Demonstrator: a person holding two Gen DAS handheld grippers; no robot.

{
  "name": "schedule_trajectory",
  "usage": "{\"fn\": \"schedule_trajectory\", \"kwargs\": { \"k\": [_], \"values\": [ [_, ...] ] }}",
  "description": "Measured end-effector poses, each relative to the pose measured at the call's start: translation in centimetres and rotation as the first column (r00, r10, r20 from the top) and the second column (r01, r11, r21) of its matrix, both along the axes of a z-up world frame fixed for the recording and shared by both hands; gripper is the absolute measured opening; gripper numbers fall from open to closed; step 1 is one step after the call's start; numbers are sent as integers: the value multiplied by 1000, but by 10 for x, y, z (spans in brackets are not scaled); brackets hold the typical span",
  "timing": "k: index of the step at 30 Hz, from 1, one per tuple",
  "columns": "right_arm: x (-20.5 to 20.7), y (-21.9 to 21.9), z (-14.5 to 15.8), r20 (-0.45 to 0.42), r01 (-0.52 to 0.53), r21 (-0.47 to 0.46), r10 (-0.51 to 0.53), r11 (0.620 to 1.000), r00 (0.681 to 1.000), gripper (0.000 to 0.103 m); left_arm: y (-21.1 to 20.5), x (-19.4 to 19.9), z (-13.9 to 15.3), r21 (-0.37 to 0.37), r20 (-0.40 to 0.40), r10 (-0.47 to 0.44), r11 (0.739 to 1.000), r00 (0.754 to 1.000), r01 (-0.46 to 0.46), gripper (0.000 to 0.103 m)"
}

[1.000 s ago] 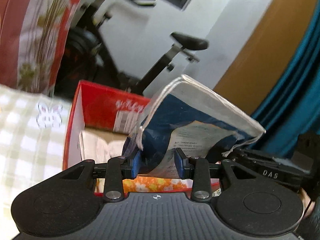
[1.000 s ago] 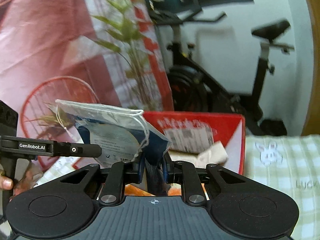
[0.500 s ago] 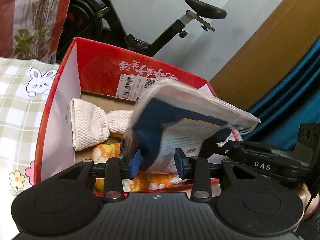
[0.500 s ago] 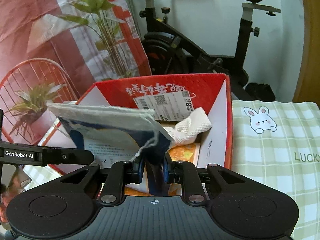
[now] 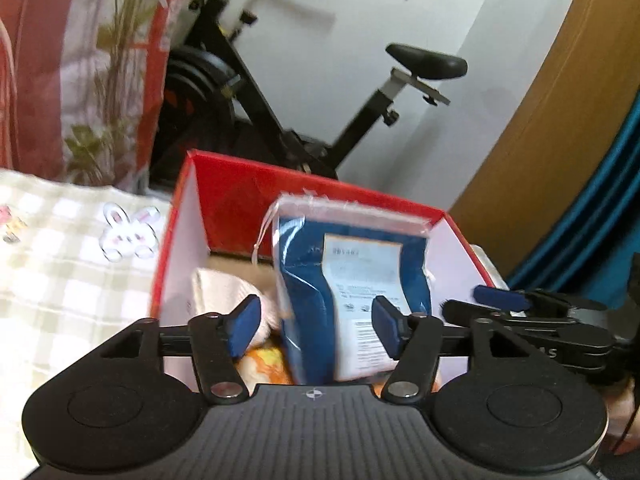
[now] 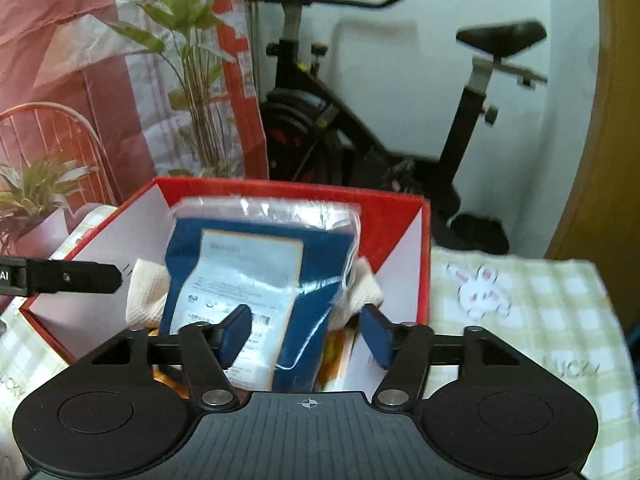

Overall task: Organize soft objects
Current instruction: 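Lift the blue packaged bag with the left tool and lower it into the red box, then open the left tool and withdraw it from the red box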

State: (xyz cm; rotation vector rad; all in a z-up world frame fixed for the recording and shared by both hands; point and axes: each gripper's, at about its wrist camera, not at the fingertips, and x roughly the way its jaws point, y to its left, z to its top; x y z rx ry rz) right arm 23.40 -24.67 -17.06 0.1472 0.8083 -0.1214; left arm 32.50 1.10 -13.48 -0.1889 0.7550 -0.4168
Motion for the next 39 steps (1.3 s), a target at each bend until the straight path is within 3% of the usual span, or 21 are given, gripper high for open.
{"fn": "schedule_trajectory", "kwargs": {
  "k": [2, 4, 6, 8, 13, 18, 27, 34, 39],
  "values": [
    [-3, 2, 5, 18, -2, -17, 2, 1000, 1000, 63, 0, -5, 4, 21, 25, 0, 1000, 1000, -1, 69],
    [-7, 3, 10, 41, 1, -20, 0, 1000, 999, 76, -2, -11, 10, 42, 47, -6, 999, 999, 4, 75],
    [-13, 5, 15, 63, 4, -22, -3, 1000, 998, 91, -5, -18, 14, 76, 74, -15, 997, 997, 9, 92],
    [-21, 9, 21, 95, 6, -31, -4, 1000, 996, 102, -8, -28, 22, 110, 110, -13, 994, 994, 1, 98],
    [-42, 14, 31, 142, 23, -31, -18, 999, 990, 103, -5, -55, 34, 166, 169, -28, 986, 985, 0, 100],
    [-76, 23, 38, 186, 41, 18, -43, 999, 982, 103, 5, -85, 37, 173, 193, -31, 985, 981, -3, 101],
    [-149, 56, 33, 236, 9, 33, -17, 999, 972, 103, 30, -138, 11, 132, 116, -24, 991, 993, 9, 103],
    [-200, 78, 13, 173, 29, 63, -40, 998, 984, 103, 38, -175, -10, 138, 89, -26, 990, 996, 14, 103],
    [-225, 102, -16, 51, -15, 4, 15, 1000, 999, 103, 35, -191, -27, 138, 69, -24, 990, 997, 14, 103]
  ]
}}
